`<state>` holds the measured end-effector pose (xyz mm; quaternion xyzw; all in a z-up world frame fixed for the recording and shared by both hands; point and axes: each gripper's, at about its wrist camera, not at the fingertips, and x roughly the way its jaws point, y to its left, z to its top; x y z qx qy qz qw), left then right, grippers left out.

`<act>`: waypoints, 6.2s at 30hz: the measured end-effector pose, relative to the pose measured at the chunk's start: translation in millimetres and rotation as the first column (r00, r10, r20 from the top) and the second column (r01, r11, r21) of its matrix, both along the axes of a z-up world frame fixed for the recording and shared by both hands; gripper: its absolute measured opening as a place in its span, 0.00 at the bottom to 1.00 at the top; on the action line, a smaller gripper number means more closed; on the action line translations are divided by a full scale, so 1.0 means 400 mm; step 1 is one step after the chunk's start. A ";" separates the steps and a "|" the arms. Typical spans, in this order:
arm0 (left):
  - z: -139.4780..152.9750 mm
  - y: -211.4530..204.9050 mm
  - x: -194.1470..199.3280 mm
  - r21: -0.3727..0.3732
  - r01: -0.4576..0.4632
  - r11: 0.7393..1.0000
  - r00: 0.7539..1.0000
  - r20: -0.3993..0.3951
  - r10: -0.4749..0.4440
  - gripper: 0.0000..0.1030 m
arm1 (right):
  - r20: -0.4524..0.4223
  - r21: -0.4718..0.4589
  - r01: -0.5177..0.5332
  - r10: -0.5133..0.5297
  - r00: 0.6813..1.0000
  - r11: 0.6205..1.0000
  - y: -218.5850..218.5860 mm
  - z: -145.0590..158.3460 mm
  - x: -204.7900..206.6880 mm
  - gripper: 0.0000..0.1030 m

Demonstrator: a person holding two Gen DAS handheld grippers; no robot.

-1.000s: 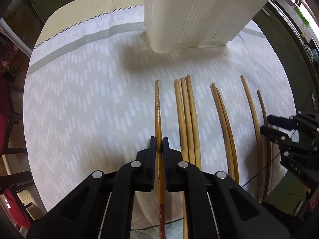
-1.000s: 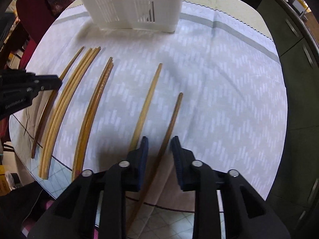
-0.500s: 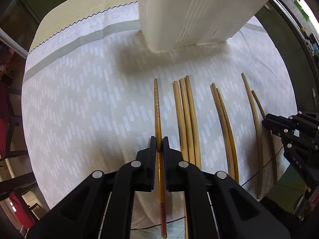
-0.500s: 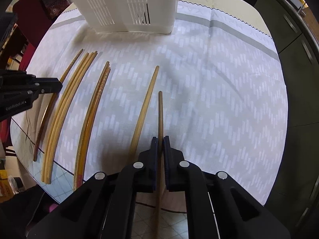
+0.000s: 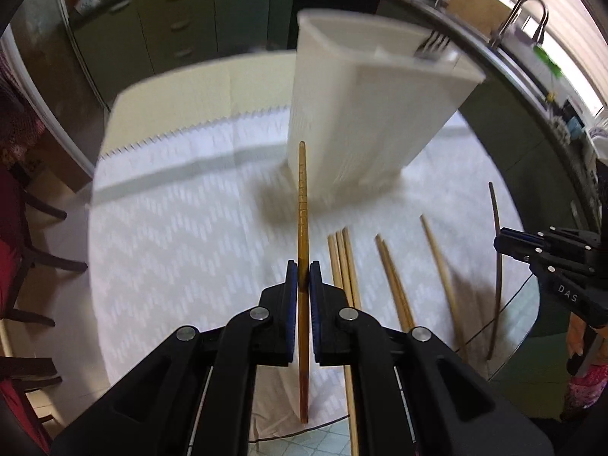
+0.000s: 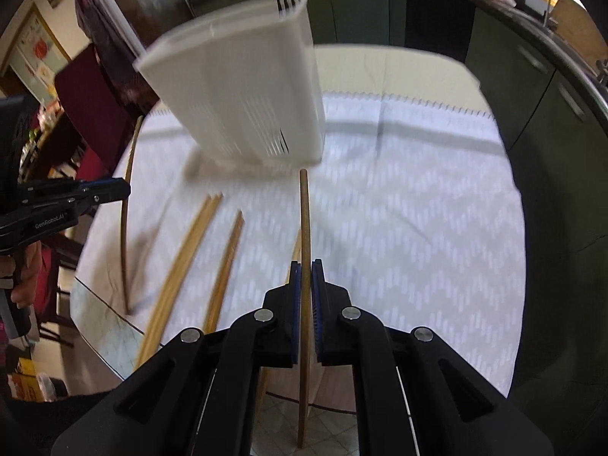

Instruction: Organize utensils

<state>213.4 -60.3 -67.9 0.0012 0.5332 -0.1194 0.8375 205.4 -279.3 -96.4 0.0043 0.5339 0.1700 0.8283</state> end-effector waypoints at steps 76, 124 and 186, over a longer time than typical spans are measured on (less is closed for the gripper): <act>0.394 -0.035 0.060 -0.032 0.007 0.999 0.922 0.388 0.006 0.60 | 0.403 0.132 0.014 -0.067 0.913 0.991 0.094 0.424 0.259 0.06; -0.158 -0.092 -0.019 0.125 0.058 0.990 0.983 -0.179 -0.035 0.26 | 0.144 0.054 -0.007 -0.001 0.990 0.999 -0.062 0.090 -0.091 0.39; -0.069 -0.005 -0.001 0.046 0.026 0.999 0.998 -0.061 -0.023 0.06 | 0.077 -0.001 -0.021 0.021 0.997 1.000 0.065 0.012 -0.016 0.07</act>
